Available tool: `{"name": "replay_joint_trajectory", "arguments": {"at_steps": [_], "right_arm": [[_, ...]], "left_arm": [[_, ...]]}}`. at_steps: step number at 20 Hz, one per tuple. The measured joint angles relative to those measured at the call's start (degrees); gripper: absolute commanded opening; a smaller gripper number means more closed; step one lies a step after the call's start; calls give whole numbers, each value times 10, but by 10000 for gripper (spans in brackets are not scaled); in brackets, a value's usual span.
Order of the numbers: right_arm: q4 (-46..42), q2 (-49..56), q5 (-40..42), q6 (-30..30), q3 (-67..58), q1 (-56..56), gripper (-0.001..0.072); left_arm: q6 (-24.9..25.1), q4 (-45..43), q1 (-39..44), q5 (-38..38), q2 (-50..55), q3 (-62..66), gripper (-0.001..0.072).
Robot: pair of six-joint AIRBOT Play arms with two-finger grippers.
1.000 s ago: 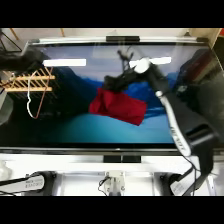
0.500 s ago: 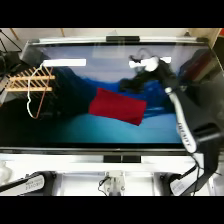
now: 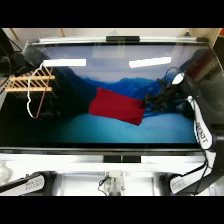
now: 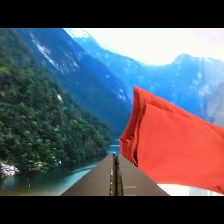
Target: Fold the shirts.
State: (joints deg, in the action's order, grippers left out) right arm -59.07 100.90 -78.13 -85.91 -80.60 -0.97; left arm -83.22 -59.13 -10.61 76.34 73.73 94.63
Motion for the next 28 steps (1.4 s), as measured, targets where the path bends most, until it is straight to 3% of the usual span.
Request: {"name": "replay_joint_trajectory", "arguments": {"at_steps": [2, 3, 4, 5, 9, 13, 16, 21, 28], "right_arm": [[22, 13, 17, 12, 18, 11, 643], [37, 20, 22, 17, 23, 16, 499], [48, 27, 26, 23, 27, 20, 222], [57, 35, 36, 32, 30, 23, 78], [104, 47, 72, 87, 8, 17, 76], [118, 42, 78, 99, -86, -49, 76], [48, 9, 66, 65, -137, -141, 76], [-78, -59, -28, 19, -148, -317, 77], [-189, -192, -63, -19, 70, -528, 76]], "left_arm": [[0, 0, 4, 3, 0, 0, 32], [0, 0, 6, 4, 0, 0, 31], [0, 0, 9, 6, 0, 0, 32], [0, 0, 12, 6, 0, 0, 32], [0, 0, 24, 8, 0, 0, 32], [0, 0, 33, 8, 0, 0, 32], [0, 0, 40, 10, 1, 0, 32], [0, 0, 52, 10, 1, -9, 32], [0, 0, 65, 15, 1, -40, 31]]}}
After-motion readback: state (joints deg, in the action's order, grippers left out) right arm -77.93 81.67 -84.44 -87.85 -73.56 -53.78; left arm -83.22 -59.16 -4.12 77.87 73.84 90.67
